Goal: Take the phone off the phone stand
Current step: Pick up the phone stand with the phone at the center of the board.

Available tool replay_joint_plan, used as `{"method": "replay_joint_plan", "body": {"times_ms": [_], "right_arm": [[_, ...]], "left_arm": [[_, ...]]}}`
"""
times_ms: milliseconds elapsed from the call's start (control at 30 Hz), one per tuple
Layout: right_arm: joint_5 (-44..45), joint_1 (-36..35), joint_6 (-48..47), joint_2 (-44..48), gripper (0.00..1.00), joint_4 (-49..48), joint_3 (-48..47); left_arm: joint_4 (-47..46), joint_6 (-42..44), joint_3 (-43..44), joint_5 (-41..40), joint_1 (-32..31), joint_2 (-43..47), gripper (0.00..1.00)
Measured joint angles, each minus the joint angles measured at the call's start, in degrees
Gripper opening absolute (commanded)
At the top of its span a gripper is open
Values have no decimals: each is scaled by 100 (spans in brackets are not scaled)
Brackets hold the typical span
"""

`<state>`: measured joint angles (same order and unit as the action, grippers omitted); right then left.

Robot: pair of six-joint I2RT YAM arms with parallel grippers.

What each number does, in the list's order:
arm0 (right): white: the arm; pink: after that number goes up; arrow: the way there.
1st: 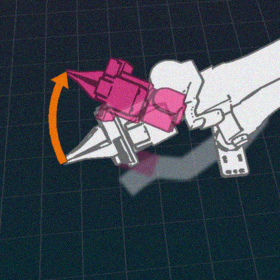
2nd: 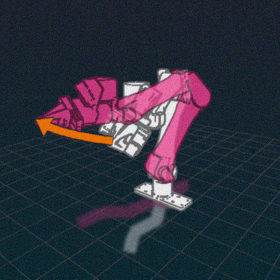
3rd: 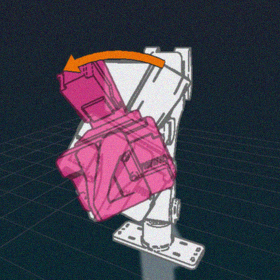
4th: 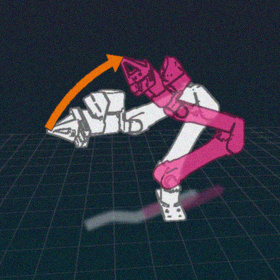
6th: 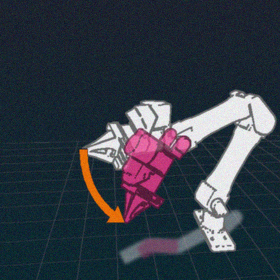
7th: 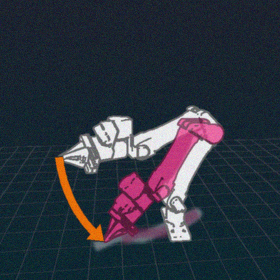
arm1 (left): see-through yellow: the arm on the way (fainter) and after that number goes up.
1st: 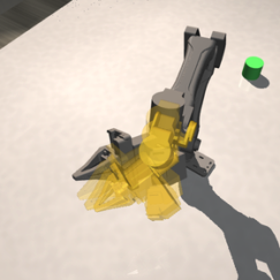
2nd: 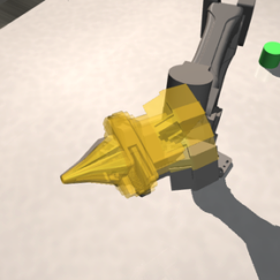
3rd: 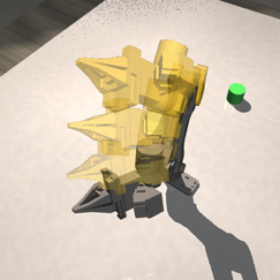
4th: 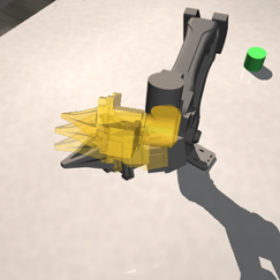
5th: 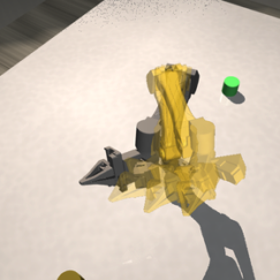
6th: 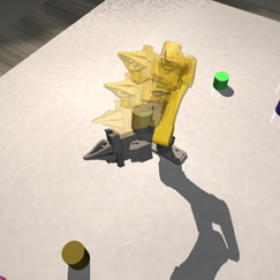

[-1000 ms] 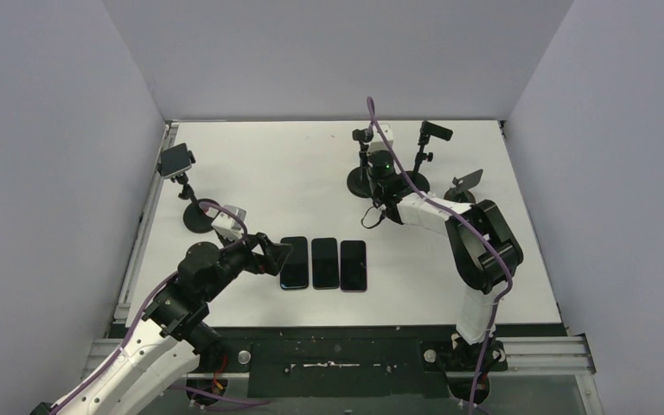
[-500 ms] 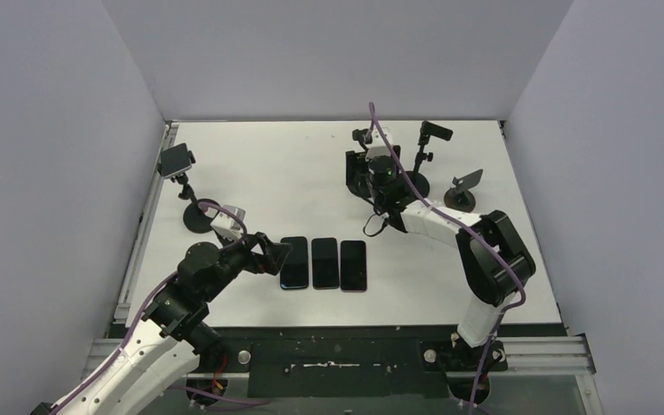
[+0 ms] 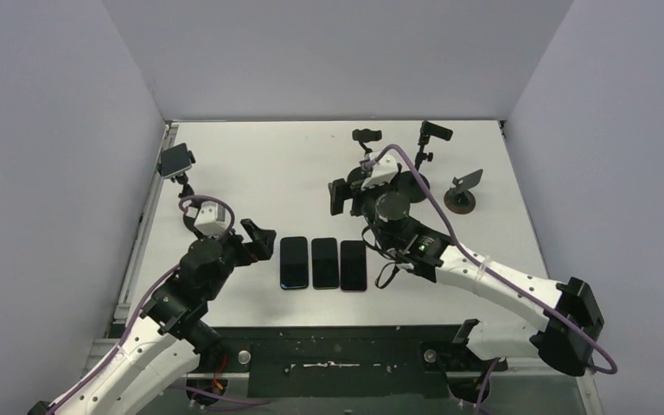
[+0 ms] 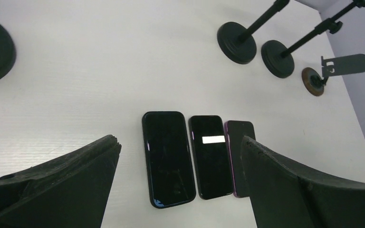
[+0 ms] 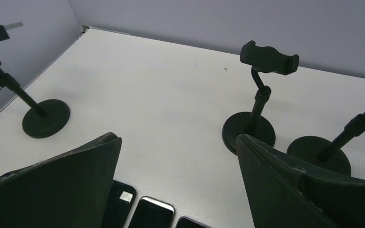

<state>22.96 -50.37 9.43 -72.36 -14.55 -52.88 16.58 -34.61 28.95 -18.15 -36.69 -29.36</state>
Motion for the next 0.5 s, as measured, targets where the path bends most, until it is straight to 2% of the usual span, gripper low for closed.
{"method": "replay_joint_plan", "body": {"times_ms": [100,267,367,500], "right_arm": [[428,-546,101,326,95,498,-4],[752,-1292,481,393,92,1340,142],[656,-1386,758,605,91,1543,616],[461,-1384,1067,975,91,1624,1128]], "left_arm": [[435,-166,444,-352,0,-278,97],[1443,-306,2363,-977,11,-1462,97],[1744,-361,3399,-1143,109,-2057,97],[2249,-470,3965,-1075,684,-2354,97]]}}
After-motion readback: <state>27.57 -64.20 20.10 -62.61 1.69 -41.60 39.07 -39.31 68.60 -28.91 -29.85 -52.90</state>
